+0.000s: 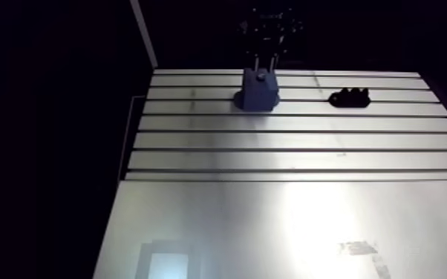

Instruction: Pick up the M10 bolt and insert it into the hex recess until seated.

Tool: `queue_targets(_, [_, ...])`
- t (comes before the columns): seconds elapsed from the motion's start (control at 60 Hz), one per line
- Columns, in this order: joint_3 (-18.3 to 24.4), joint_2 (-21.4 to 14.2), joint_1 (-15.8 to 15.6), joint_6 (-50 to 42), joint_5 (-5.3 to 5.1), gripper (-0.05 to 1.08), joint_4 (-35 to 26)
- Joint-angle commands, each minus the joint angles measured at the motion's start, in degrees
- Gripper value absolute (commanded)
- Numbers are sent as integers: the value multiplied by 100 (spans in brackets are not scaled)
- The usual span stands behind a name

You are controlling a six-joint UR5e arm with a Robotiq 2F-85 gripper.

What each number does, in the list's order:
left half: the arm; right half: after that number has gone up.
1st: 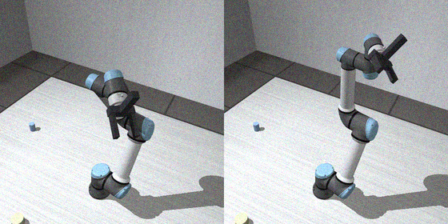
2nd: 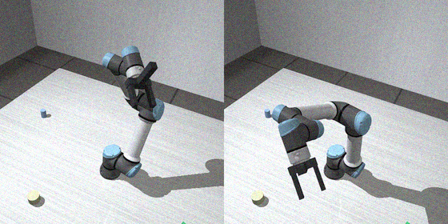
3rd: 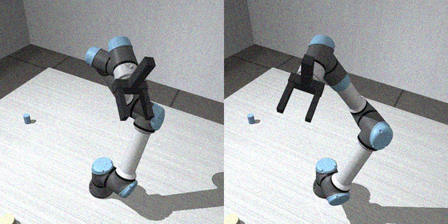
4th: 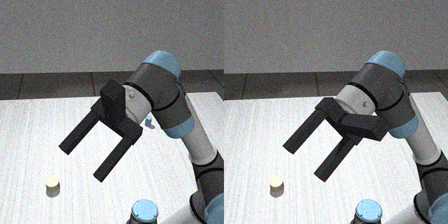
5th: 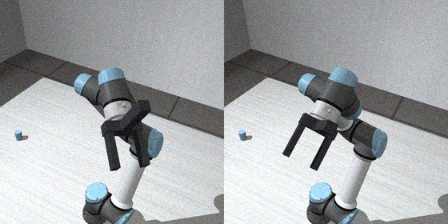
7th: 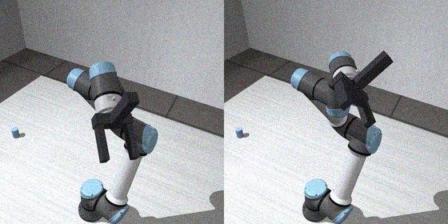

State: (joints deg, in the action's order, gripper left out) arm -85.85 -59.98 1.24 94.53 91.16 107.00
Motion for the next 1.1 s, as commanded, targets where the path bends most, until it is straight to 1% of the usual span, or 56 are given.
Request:
queue_targets(0.017, [-6,0,-9,-1,2,1,1])
queue_targets(0.5, [10,-8,-9,-1,2,1,9])
queue_targets(0.767, [20,-26,-18,61,-6,1,1])
queue_targets(0.833, [36,-43,-18,61,-22,2,1])
queue_targets(0.9, [54,-60,-26,61,-32,4,1])
queue_targets(0.917, [71,-85,-34,61,-49,7,-8])
queue_targets(0.95, [71,-85,-34,61,-49,7,-8])
queue_targets(0.967, [80,-88,-36,61,-50,10,-8])
queue_targets(0.983, [80,-88,-36,61,-50,10,-8])
queue_targets(1.017, [90,-97,-53,61,-58,19,-17])
queue_targets(1.033, [90,-97,-53,61,-58,19,-17])
queue_targets(1.05, [90,-97,-53,61,-59,26,-17])
queue_targets(1.067, [90,-97,-53,61,-59,26,-17])
queue_targets(1.083, [90,-104,-61,61,-67,33,-17])
queue_targets(1.1, [90,-104,-61,61,-67,33,-17])
